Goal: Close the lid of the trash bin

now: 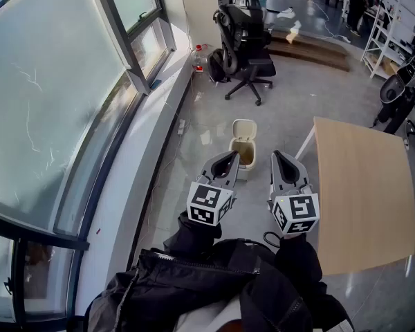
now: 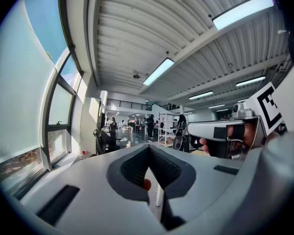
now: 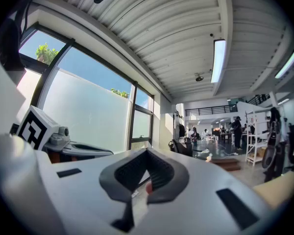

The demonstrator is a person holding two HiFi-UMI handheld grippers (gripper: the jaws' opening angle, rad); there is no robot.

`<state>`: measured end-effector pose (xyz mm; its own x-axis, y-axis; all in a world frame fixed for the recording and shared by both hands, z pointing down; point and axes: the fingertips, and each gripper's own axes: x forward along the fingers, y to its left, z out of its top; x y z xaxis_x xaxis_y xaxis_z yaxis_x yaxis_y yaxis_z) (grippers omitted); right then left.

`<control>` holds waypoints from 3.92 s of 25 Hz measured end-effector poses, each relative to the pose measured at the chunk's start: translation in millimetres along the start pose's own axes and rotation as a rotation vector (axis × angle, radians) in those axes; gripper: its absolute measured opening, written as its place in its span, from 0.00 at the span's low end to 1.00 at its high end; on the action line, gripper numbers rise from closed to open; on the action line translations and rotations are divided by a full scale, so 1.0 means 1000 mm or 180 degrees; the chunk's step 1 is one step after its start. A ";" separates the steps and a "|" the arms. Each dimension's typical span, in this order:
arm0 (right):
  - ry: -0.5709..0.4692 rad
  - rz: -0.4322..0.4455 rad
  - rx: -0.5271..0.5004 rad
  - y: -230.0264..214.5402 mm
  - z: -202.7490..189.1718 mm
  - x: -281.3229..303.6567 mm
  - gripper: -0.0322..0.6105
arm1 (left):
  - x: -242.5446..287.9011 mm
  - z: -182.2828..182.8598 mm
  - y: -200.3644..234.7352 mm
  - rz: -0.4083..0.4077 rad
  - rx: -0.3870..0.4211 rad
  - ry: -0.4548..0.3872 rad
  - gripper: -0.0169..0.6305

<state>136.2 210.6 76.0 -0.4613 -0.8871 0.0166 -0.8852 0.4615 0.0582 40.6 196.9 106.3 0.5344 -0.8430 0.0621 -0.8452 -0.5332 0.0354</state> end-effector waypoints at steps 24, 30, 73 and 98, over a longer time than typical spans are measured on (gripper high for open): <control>0.0177 0.0113 0.0382 -0.018 -0.045 -0.025 0.05 | 0.003 -0.039 -0.034 0.0096 -0.0095 0.0258 0.02; 0.0274 0.0133 0.0457 -0.028 -0.067 -0.038 0.06 | 0.003 -0.061 -0.051 0.0140 -0.0125 0.0386 0.02; 0.1188 0.0019 0.0672 -0.072 -0.215 0.251 0.06 | 0.224 -0.209 0.197 0.0230 -0.0755 0.1096 0.02; 0.2148 0.0903 0.0642 -0.077 -0.539 0.344 0.06 | 0.192 -0.549 0.218 0.0818 -0.1431 0.2534 0.02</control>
<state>77.4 -136.7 615.4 -0.5939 -0.5192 0.6145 -0.7617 0.6088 -0.2218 -43.0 -42.5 673.3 0.3127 -0.5459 0.7773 -0.9474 -0.1209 0.2963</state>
